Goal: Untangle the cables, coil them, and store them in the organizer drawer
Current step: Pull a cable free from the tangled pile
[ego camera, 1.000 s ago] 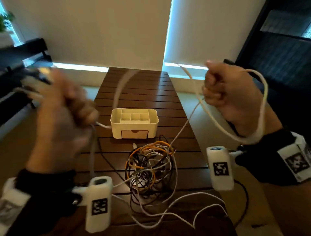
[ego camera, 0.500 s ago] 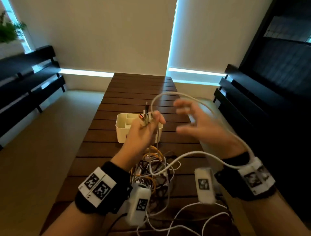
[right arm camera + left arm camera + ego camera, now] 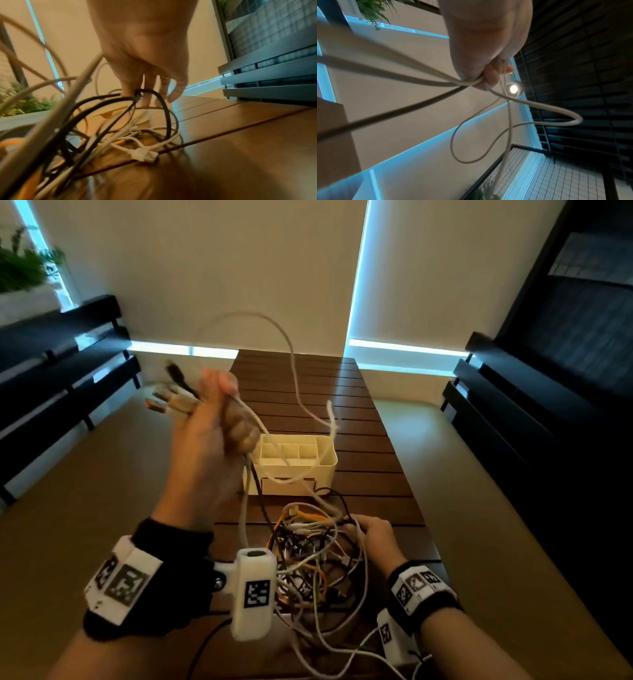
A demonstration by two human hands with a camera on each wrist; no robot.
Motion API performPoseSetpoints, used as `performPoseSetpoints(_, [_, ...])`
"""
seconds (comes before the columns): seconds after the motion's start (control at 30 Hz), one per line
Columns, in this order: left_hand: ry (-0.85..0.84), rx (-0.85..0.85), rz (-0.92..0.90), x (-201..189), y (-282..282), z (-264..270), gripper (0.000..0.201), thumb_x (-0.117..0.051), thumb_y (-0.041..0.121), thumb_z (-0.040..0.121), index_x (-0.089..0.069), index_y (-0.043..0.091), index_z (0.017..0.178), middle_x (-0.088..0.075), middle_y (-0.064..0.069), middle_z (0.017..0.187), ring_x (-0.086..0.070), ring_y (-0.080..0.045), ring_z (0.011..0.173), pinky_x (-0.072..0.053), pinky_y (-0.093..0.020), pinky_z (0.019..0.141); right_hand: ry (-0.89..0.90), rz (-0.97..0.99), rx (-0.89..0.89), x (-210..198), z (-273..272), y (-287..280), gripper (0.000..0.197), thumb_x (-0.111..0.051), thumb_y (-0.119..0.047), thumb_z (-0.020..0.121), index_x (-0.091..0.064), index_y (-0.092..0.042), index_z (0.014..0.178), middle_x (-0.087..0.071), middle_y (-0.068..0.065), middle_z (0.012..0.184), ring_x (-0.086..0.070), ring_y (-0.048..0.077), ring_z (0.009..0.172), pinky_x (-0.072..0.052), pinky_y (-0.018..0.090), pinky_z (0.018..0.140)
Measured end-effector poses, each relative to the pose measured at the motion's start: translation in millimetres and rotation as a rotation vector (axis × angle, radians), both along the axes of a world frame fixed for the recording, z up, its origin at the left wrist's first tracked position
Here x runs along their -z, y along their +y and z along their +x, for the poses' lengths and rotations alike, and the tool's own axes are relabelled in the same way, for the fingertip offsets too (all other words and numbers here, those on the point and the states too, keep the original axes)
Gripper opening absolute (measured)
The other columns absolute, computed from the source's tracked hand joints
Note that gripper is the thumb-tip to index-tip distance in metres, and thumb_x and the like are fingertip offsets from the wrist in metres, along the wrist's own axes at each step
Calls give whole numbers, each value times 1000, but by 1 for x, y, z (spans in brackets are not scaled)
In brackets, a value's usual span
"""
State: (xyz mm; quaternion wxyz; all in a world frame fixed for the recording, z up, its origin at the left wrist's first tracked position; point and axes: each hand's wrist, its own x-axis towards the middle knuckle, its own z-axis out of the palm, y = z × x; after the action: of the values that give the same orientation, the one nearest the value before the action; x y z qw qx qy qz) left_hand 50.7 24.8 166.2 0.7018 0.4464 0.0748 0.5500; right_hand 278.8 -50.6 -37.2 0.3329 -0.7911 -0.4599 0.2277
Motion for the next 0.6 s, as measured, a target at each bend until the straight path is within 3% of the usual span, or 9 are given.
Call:
performPoseSetpoints(0.1, [-45, 13, 20, -11, 6, -8, 55, -23, 32, 103, -59, 25, 63, -28, 12, 39, -12, -4, 39, -18, -14, 36, -127, -414, -50, 7, 20, 7, 27, -59, -38, 85, -64, -33, 111, -63, 5, 118, -49, 26, 119, -42, 43, 98])
performPoseSetpoints(0.17, [-27, 19, 10, -11, 7, -10, 53, -25, 33, 102, -59, 25, 63, -27, 12, 40, -13, -3, 37, -18, -13, 35, -215, -618, -158, -10, 28, 10, 56, -60, -31, 85, -41, -25, 138, -37, 7, 146, -32, 32, 135, -33, 48, 108])
performPoseSetpoints(0.23, [-16, 34, -1, -7, 3, -8, 46, -31, 35, 98, -59, 24, 63, -26, 11, 41, -11, -4, 38, -19, -12, 34, -272, -557, -156, -46, 27, 9, 74, -56, -12, 87, -14, -20, 148, -10, 4, 157, -17, 30, 142, -24, 49, 113])
performPoseSetpoints(0.27, [-17, 47, -10, -5, 0, -5, 42, -34, 36, 94, -59, 24, 63, -25, 11, 41, -10, -5, 40, -19, -12, 34, -249, -424, -124, -68, 22, 6, 76, -53, -4, 86, -12, -21, 148, -10, 1, 157, -17, 25, 142, -23, 44, 115])
performPoseSetpoints(0.3, [-15, 57, -23, -2, -3, -2, 40, -35, 36, 93, -59, 24, 63, -23, 11, 41, -8, -6, 41, -19, -11, 33, -172, -233, -120, -89, 15, 2, 72, -51, -2, 87, -17, -23, 147, -17, -1, 155, -24, 17, 140, -26, 36, 114])
performPoseSetpoints(0.37, [-5, 81, -49, 4, -9, 5, 46, -30, 31, 99, -58, 24, 63, -20, 11, 41, -7, -6, 41, -20, -12, 33, 245, 162, -254, -124, -18, -11, 57, -53, -14, 90, -33, -34, 139, -36, -13, 146, -39, 1, 129, -33, 24, 109])
performPoseSetpoints(0.43, [3, 127, -78, 12, -16, 15, 44, -28, 29, 101, -56, 22, 68, -20, 11, 42, -9, -5, 39, -19, -13, 33, 612, 335, -445, -142, -52, -23, 52, -54, -39, 88, -36, -37, 137, -47, -19, 137, -43, 1, 127, -38, 29, 107])
performPoseSetpoints(0.5, [16, 171, -84, 22, -26, 22, 35, -34, 32, 97, -55, 19, 73, -24, 13, 44, -13, -2, 37, -20, -13, 33, 672, 407, -520, -147, -71, -31, 52, -53, -43, 86, -40, -29, 135, -58, -14, 126, -52, 8, 121, -47, 27, 96])
performPoseSetpoints(0.6, [71, 194, -66, 33, -38, 25, 26, -49, 39, 87, -65, 18, 84, -26, 12, 46, -17, -1, 38, -19, -15, 35, 505, 442, -353, -150, -77, -44, 16, -53, -20, 91, -63, -9, 97, -69, 0, 76, -65, 11, 69, -51, 19, 64])
